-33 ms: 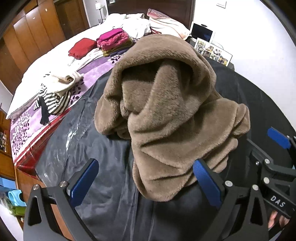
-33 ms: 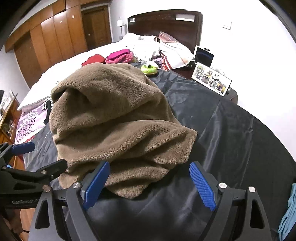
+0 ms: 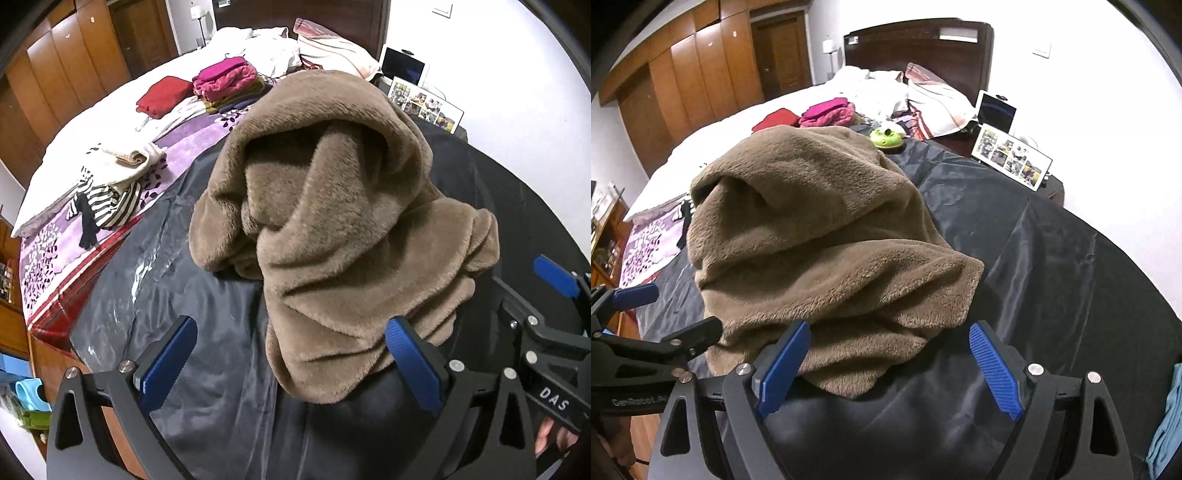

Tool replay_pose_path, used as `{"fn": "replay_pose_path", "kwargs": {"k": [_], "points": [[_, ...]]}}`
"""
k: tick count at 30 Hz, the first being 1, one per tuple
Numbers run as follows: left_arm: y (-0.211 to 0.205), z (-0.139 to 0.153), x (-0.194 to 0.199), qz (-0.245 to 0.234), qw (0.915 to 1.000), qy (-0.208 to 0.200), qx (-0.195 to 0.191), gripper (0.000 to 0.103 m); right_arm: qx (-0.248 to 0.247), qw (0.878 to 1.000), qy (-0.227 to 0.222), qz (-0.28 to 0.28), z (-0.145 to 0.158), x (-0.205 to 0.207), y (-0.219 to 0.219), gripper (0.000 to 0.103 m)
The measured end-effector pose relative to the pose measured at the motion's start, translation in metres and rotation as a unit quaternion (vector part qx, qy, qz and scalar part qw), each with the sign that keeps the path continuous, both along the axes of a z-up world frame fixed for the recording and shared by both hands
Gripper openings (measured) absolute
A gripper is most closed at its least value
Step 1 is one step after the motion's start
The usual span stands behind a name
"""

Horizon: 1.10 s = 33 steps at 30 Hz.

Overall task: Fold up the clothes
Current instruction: 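Move both grippers toward the crumpled brown fleece blanket on the black sheet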

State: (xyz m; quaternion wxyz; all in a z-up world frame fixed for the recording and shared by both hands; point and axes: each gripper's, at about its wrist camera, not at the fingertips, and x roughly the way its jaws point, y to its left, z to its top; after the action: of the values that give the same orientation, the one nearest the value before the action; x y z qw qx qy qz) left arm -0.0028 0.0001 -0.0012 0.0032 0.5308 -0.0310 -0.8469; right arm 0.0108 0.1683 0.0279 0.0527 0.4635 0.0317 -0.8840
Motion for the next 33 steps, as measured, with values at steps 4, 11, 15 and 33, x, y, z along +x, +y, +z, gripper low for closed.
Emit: {"fn": "replay_pose_path", "kwargs": {"k": [4,11,15,33], "points": [[0.000,-0.003,-0.007,0.000,0.9999,-0.010,-0.004,0.102,-0.007,1.000,0.002,-0.002,-0.001,-0.003,0.000,0.089],[-0.013,0.004,-0.006,0.002,1.0000,0.002,0.000,0.102,-0.018,1.000,0.006,-0.006,-0.001,-0.009,0.001,0.089],[-0.023,0.002,-0.004,0.003,1.0000,0.004,0.003,0.102,-0.014,1.000,0.004,-0.007,-0.003,-0.013,-0.008,0.089],[-0.050,0.010,-0.012,0.030,0.9975,0.004,0.063,0.102,0.006,1.000,0.001,-0.014,-0.003,-0.017,-0.007,0.089]]}}
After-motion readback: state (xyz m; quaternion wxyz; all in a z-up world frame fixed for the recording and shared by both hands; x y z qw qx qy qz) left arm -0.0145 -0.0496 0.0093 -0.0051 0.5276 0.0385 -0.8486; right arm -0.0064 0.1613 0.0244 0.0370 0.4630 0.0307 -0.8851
